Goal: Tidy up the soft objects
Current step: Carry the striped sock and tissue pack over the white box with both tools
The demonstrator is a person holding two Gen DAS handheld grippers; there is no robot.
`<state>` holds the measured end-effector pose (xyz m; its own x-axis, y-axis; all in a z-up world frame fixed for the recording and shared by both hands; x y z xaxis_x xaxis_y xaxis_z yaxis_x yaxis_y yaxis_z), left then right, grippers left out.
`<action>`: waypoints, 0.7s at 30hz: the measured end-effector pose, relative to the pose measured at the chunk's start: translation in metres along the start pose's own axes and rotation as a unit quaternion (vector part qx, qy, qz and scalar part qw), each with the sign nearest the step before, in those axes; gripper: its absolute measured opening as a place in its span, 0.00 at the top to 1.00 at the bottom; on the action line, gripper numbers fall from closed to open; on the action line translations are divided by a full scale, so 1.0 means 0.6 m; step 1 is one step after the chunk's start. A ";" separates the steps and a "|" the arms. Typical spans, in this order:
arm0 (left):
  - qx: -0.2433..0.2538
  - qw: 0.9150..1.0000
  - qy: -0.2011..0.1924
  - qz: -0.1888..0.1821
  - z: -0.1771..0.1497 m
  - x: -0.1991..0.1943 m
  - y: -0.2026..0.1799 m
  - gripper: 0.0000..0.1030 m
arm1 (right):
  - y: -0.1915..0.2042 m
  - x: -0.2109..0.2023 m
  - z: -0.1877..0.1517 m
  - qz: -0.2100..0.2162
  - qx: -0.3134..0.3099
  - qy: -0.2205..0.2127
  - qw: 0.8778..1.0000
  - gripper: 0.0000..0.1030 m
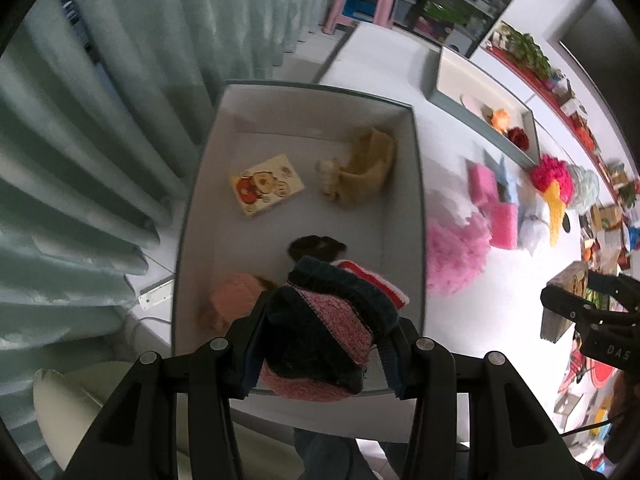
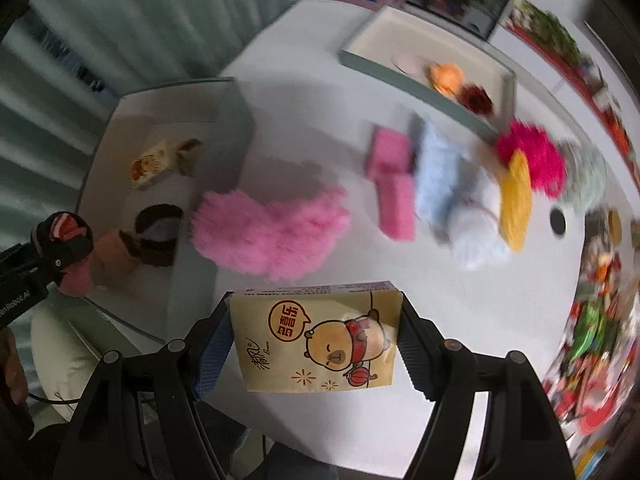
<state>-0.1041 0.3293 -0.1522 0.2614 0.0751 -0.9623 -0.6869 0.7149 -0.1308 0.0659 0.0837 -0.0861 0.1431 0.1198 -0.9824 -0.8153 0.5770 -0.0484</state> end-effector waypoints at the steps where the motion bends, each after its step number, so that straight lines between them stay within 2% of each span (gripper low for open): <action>1: -0.004 1.000 0.000 0.000 0.000 0.001 0.007 0.52 | 0.013 -0.001 0.006 0.000 -0.011 -0.001 1.000 0.25; 10: -0.026 1.000 -0.004 -0.002 -0.003 0.014 0.044 0.52 | 0.138 -0.002 0.057 0.023 -0.081 0.000 0.996 0.25; 15: -0.034 0.999 -0.002 0.002 -0.003 0.022 0.058 0.52 | 0.186 -0.012 0.078 0.024 -0.103 -0.019 0.994 0.25; 21: -0.040 0.999 0.001 0.007 -0.002 0.034 0.069 0.52 | 0.222 -0.003 0.100 0.031 -0.109 -0.012 0.993 0.25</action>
<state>-0.1284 0.3597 -0.1774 0.2502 0.0844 -0.9645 -0.7422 0.6564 -0.1351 -0.0091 0.2089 -0.0796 0.0994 0.1709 -0.9803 -0.9250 0.3789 -0.0278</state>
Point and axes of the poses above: each gripper's, at about its wrist camera, not at the fingertips, and x roughly the way its jaws point, y to its left, z to its top, the point moved 1 cm from there along x, roughly the way its jaws point, and after that the axes turned 7 degrees about x, right-handed, at the moved point
